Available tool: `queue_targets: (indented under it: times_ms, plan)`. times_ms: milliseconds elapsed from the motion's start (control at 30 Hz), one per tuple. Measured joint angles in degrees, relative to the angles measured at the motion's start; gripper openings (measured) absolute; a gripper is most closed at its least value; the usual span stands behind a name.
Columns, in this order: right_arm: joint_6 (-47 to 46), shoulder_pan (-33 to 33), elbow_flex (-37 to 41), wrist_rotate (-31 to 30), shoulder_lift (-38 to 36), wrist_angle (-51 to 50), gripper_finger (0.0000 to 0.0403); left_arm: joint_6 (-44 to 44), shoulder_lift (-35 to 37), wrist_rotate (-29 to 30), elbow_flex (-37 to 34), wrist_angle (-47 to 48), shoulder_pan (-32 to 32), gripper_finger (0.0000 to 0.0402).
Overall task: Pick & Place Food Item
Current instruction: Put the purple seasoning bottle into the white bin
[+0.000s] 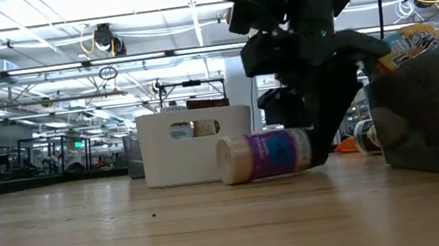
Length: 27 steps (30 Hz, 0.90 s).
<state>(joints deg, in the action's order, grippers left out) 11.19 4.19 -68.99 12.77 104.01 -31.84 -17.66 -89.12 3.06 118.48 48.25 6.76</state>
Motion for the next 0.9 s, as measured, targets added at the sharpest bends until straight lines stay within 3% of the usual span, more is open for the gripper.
queue_targets:
  times_ms: [233,567,733,900]
  plan:
    - [-0.1,0.0,0.0,0.9,-6.9,-2.0,0.0191,-0.9,0.0,0.0,0.0,0.1,0.0,0.0186]
    - [-4.4,0.0,0.0,-2.4,-23.9,-6.6,0.0191,-5.4,0.0,0.5,0.0,4.1,0.0,0.0186]
    - [-7.4,-0.1,0.0,-8.7,-32.4,-6.8,0.0191,-10.2,-1.0,6.4,0.0,4.8,0.0,0.0186]
    - [-9.0,-0.8,0.0,-15.0,-37.9,-6.5,0.0191,-23.5,-3.8,13.5,0.0,4.1,-2.0,0.0186]
